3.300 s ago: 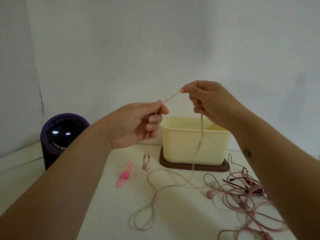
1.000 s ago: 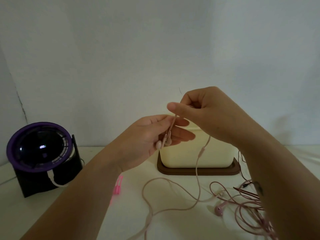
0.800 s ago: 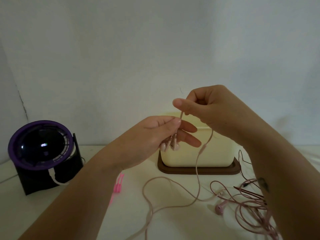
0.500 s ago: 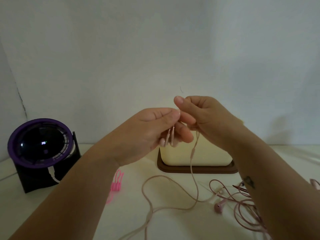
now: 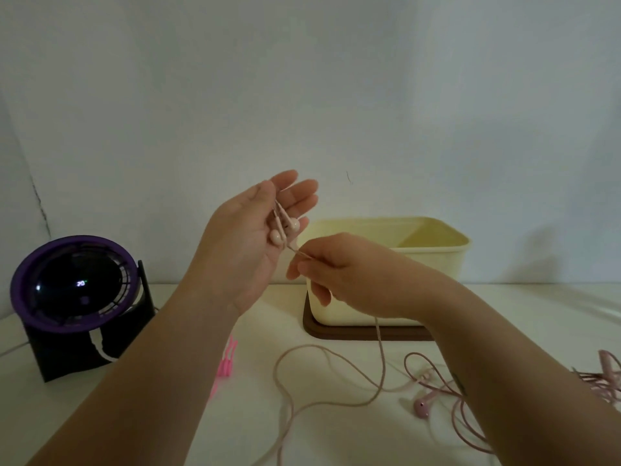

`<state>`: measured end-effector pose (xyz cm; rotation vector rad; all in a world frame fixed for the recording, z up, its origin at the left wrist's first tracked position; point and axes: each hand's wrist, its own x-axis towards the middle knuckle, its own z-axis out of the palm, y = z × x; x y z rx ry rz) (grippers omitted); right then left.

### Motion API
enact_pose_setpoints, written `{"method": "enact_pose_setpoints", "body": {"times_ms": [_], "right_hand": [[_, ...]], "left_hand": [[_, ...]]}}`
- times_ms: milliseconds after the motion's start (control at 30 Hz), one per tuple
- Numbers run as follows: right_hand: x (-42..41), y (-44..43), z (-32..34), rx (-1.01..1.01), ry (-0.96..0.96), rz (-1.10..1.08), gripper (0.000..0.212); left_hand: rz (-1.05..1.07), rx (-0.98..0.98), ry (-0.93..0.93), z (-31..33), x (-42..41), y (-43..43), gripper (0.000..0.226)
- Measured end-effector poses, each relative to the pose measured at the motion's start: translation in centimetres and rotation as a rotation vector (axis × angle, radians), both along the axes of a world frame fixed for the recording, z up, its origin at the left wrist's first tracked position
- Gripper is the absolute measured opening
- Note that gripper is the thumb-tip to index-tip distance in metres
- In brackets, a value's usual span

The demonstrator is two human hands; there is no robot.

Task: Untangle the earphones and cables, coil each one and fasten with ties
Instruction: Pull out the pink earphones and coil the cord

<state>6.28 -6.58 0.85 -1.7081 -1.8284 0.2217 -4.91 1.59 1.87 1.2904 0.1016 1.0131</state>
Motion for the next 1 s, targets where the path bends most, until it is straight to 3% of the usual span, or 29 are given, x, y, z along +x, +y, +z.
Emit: {"method": "enact_pose_setpoints", "body": {"times_ms": [167, 333, 433, 633, 800, 900, 1000], "right_hand": [[0.3, -1.7, 1.6, 0.022, -0.101, -0.061, 0.026], [0.2, -2.8, 2.2, 0.007, -0.260, -0.121, 0.032], [0.6, -3.0, 2.4, 0.104, -0.279, -0.211, 0.020], [1.4, -2.7, 2.8, 0.290, -0.098, -0.187, 0.020], [1.8, -2.3, 2.4, 0.353, 0.297, 0.022, 0.034], [1.6, -1.7, 1.8, 0.317, 0.606, 0.162, 0.031], [1.4, -1.1, 1.4, 0.368, 0.649, 0.133, 0.034]], "left_hand": [[0.267, 0.450, 0.320, -0.8, -0.1, 0.0, 0.032], [0.364, 0.731, 0.527, -1.2, 0.2, -1.0, 0.032], [0.409, 0.851, 0.649, -1.7, 0.2, -0.8, 0.034], [0.284, 0.817, 0.672, -1.1, -0.5, -0.4, 0.035], [-0.160, 0.524, 0.611, 0.1, -2.0, -0.3, 0.035], [-0.402, 0.312, 0.541, 0.2, -2.3, -0.5, 0.036], [-0.467, 0.269, 0.538, -0.1, -1.9, -0.6, 0.035]]}}
